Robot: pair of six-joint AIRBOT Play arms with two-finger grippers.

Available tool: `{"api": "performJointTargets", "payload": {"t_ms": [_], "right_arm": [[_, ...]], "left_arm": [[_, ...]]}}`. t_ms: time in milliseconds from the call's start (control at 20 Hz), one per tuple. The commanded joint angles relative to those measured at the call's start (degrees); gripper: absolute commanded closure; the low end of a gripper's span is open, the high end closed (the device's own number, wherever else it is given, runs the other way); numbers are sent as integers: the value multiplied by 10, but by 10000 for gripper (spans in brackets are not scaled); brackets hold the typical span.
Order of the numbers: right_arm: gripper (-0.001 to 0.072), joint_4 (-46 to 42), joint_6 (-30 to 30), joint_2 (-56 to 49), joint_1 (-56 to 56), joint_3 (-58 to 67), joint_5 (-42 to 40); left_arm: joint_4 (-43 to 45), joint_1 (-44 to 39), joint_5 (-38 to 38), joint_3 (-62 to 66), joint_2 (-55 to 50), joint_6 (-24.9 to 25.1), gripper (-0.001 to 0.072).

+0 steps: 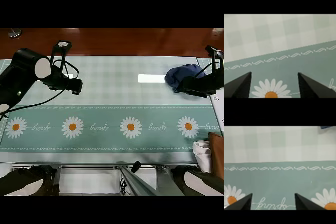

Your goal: Fold the shirts.

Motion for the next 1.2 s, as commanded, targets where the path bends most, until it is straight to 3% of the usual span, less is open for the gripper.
{"api": "performJointTargets", "payload": {"t_ms": [0, 900, 1150], "right_arm": [[106, 0, 0, 0, 0, 1, 0], [106, 2, 3, 0, 0, 1, -3], [106, 5, 3, 0, 0, 1, -105]], "left_arm": [[0, 0, 0, 1, 0, 0, 0], [0, 0, 1, 0, 0, 0, 0], [0, 0, 66, 0, -8, 0, 0]]}}
